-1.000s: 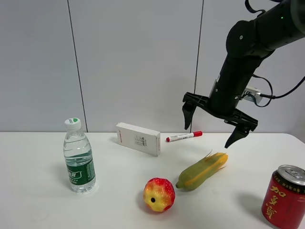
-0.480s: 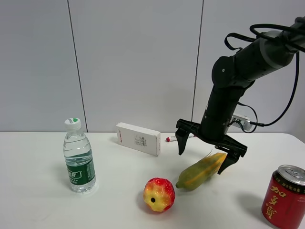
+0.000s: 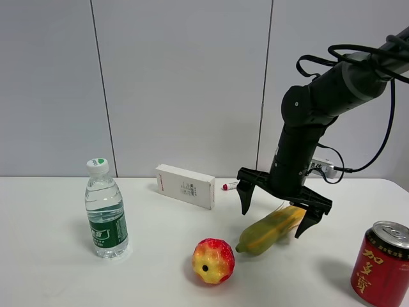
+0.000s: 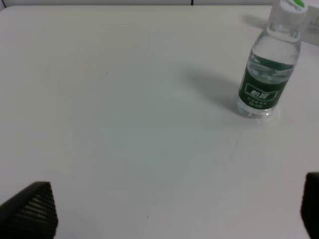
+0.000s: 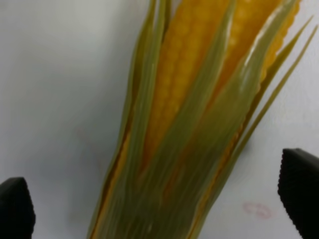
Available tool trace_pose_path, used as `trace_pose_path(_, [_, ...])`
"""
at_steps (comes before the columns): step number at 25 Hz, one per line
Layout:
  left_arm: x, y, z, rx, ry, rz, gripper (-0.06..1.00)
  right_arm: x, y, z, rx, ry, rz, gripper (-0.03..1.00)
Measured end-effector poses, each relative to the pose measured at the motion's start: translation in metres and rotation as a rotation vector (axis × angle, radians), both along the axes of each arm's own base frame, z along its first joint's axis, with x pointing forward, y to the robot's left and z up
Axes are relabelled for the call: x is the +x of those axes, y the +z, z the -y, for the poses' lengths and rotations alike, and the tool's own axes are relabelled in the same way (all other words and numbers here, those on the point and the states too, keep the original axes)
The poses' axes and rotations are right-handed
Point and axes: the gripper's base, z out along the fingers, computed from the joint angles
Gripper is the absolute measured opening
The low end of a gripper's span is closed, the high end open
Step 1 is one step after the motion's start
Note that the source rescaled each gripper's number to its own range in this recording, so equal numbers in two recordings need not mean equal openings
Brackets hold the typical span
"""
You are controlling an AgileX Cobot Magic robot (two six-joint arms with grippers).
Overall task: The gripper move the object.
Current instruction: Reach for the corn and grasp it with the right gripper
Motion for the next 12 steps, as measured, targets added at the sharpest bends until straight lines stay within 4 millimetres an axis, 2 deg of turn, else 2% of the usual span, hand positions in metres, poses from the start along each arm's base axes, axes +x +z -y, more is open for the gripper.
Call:
trace_pose_path(7, [0.000, 0.000, 0.000, 0.000, 0.000, 0.000, 1.00, 0.000, -0.001, 0.001, -0.009, -0.003, 0.002, 1.00])
trace_pose_path(12, [0.000, 0.000, 0.000, 0.000, 0.000, 0.000, 1.00, 0.000, -0.012, 0.000, -0.014, -0.006, -0.034, 1.00])
